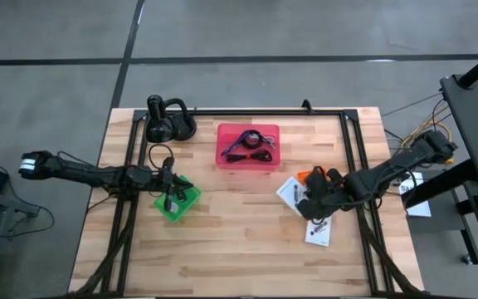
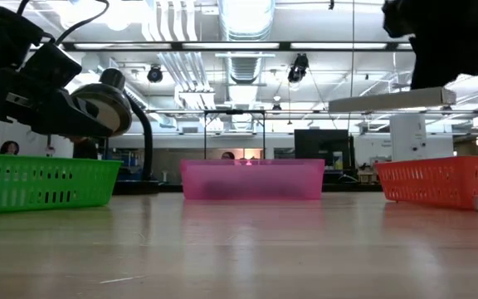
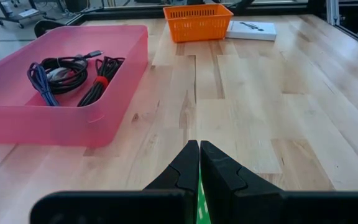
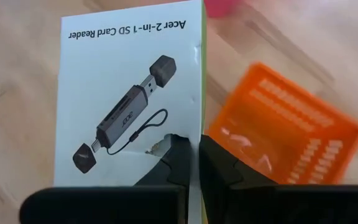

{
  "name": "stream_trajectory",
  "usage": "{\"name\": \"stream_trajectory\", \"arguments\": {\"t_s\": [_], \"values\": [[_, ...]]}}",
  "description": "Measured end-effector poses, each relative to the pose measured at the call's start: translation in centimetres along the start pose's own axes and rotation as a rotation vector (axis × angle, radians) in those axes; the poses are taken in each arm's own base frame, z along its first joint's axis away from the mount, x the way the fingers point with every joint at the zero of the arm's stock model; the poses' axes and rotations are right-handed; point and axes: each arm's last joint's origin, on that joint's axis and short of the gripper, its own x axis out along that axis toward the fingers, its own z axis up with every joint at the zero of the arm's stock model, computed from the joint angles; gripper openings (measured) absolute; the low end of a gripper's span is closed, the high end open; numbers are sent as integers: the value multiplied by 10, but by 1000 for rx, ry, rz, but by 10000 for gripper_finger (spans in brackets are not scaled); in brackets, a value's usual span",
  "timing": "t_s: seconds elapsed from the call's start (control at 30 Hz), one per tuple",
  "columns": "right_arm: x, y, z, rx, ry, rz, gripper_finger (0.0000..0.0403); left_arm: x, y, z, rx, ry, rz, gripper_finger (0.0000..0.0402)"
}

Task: Pick and place items into bin
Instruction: Put the bottom card reader box into the orange bin

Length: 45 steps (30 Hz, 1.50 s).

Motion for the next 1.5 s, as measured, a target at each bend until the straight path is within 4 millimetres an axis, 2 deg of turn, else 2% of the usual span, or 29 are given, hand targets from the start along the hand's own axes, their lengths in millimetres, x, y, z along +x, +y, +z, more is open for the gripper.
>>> {"name": "stream_trajectory", "arguments": {"t_s": [0.3, 0.47, 0.6, 0.97, 1.5], "values": [[17, -39, -23, 284, 29, -152, 8, 0, 0, 0, 0, -1, 0, 0], [17, -48, -26, 347, 25, -177, 8, 0, 0, 0, 0, 0, 0, 0], [15, -57, -28, 372, 29, -263, 8, 0, 0, 0, 0, 1, 0, 0], [23, -63, -36, 437, 59, -310, 8, 0, 0, 0, 0, 2, 0, 0], [28, -56, -36, 405, 68, -320, 12, 0, 0, 0, 1, 2, 0, 0]]}}
